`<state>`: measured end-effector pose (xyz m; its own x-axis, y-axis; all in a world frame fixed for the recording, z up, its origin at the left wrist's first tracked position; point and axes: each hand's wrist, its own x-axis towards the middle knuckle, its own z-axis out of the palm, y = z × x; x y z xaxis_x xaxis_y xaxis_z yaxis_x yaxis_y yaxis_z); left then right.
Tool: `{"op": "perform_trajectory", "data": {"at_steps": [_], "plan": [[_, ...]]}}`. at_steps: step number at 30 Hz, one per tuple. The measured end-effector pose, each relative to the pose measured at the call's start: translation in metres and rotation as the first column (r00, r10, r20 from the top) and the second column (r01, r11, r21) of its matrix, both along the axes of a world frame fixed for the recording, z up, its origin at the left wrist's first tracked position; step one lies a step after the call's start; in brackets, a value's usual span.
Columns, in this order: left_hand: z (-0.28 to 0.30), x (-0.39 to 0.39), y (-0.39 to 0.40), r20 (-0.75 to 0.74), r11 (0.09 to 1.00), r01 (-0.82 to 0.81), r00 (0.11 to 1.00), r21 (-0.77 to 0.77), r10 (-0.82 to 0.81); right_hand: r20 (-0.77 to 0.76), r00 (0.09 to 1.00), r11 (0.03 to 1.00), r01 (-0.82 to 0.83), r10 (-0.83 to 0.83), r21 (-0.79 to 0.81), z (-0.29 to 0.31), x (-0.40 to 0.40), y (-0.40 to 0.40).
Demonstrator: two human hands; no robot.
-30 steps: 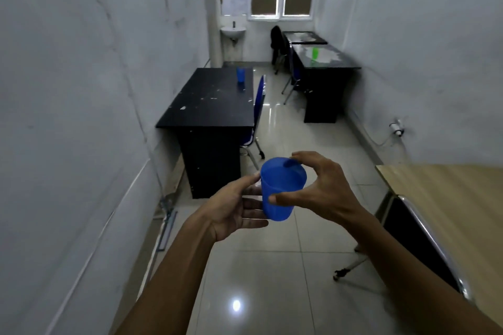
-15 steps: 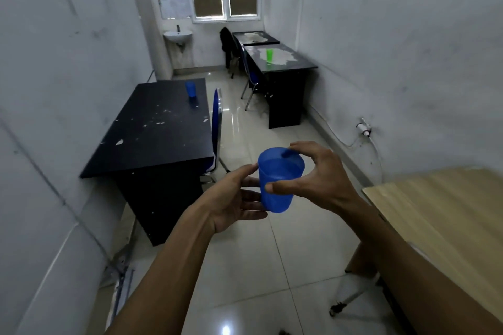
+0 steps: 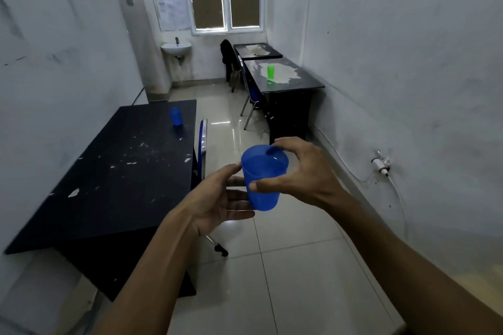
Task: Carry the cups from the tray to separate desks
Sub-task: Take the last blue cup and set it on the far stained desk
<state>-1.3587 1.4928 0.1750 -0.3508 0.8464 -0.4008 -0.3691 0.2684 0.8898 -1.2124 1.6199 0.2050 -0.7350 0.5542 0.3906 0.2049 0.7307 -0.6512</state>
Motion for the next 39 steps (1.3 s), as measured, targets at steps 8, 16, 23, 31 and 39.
{"op": "perform_trajectory", "data": {"at_steps": [8,16,23,31,39], "plan": [[-0.008,-0.093,0.127,-0.001,1.0,-0.02,1.0,0.005,0.02,0.035,0.999,1.0,-0.019,0.02,-0.021,-0.007,-0.097,0.127],[-0.005,-0.219,0.259,-0.014,1.0,-0.023,1.0,-0.01,0.022,0.084,0.996,0.999,0.01,-0.007,-0.032,-0.008,-0.222,0.26],[-0.007,-0.308,0.369,-0.003,0.999,-0.027,1.0,-0.044,0.027,0.036,0.999,0.999,0.022,-0.02,-0.033,-0.023,-0.313,0.374],[-0.021,-0.407,0.507,0.002,0.993,-0.105,0.994,-0.055,0.105,0.045,0.998,0.999,-0.042,0.044,-0.034,-0.041,-0.423,0.522],[-0.017,-0.498,0.624,0.023,0.975,-0.213,0.976,-0.068,0.215,0.095,0.979,0.982,-0.176,0.182,-0.066,-0.03,-0.533,0.654]]}}
